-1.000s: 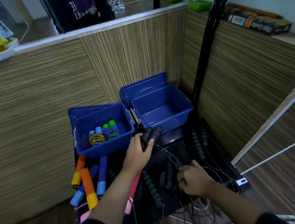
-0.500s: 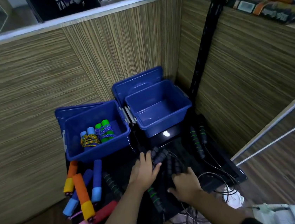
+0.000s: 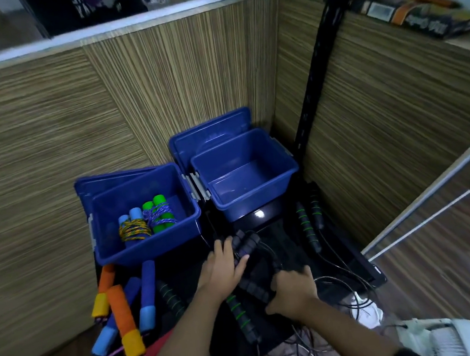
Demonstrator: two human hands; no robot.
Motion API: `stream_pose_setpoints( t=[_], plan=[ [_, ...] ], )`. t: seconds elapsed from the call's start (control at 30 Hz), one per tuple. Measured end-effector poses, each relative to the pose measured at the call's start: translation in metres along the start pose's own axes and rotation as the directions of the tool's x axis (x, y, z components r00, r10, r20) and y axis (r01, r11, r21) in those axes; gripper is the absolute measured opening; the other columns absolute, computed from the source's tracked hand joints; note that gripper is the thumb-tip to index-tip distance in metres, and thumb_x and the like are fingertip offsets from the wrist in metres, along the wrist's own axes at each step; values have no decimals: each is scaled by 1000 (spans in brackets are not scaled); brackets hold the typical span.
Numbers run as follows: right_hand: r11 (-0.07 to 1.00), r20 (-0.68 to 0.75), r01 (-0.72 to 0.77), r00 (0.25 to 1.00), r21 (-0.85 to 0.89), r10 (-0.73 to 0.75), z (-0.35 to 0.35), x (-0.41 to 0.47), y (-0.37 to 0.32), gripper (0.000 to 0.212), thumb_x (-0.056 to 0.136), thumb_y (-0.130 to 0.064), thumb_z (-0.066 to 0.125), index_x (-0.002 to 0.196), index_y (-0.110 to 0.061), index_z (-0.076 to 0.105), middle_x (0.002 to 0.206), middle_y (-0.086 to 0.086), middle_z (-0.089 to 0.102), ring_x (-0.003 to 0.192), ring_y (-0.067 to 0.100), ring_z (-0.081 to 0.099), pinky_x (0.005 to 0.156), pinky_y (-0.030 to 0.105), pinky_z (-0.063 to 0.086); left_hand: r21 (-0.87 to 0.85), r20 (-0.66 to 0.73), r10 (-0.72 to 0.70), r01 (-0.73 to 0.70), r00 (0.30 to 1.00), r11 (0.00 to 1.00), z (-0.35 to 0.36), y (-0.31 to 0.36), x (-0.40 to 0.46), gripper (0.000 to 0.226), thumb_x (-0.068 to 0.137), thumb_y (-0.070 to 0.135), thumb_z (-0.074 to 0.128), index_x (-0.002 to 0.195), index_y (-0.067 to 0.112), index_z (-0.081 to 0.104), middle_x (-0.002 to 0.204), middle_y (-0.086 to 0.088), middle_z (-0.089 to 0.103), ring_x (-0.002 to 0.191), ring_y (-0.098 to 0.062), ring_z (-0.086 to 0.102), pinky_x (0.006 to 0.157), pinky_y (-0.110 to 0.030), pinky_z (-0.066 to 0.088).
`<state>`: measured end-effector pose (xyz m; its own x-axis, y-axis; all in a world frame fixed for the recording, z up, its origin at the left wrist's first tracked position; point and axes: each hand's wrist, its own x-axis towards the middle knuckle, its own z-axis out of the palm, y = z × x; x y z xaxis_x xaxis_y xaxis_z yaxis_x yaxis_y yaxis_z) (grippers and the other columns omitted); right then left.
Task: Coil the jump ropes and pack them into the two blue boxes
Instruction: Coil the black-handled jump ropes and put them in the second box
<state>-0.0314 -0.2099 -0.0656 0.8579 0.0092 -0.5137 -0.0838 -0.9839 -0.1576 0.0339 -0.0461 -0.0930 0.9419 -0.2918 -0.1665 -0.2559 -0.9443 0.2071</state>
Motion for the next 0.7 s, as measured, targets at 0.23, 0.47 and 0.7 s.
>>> stream_pose_setpoints(
  t=[0.23,0.47,0.7],
  plan=[
    [944,130,123,977,306,-170,-40,-14,64,34,54,-32,79,84,-20,68,81,-5,67,77,10,61,69,21,48,-65,-90,38,-44,995,997,3,-8,-3,104,75,80,-5,142,11,33,121,-9,44,104,-28,58,83,-40,52],
    [318,-21,65,990,946,-141,-69,-22,121,45,47,-18,76,89,-6,67,80,5,66,72,13,61,64,18,48,-275,-86,-36,11,996,961,-4,-11,-20,92,76,74,16,140,11,35,123,-8,42,110,-30,55,90,-38,46],
    [618,-222,49,953,785,206,-66,11,118,20,70,-4,76,86,-12,68,81,4,66,72,12,57,54,6,39,-361,-145,25,-76,989,930,-10,-15,-45,93,80,81,22,140,11,37,122,-1,43,112,-21,54,92,-30,43]
  ],
)
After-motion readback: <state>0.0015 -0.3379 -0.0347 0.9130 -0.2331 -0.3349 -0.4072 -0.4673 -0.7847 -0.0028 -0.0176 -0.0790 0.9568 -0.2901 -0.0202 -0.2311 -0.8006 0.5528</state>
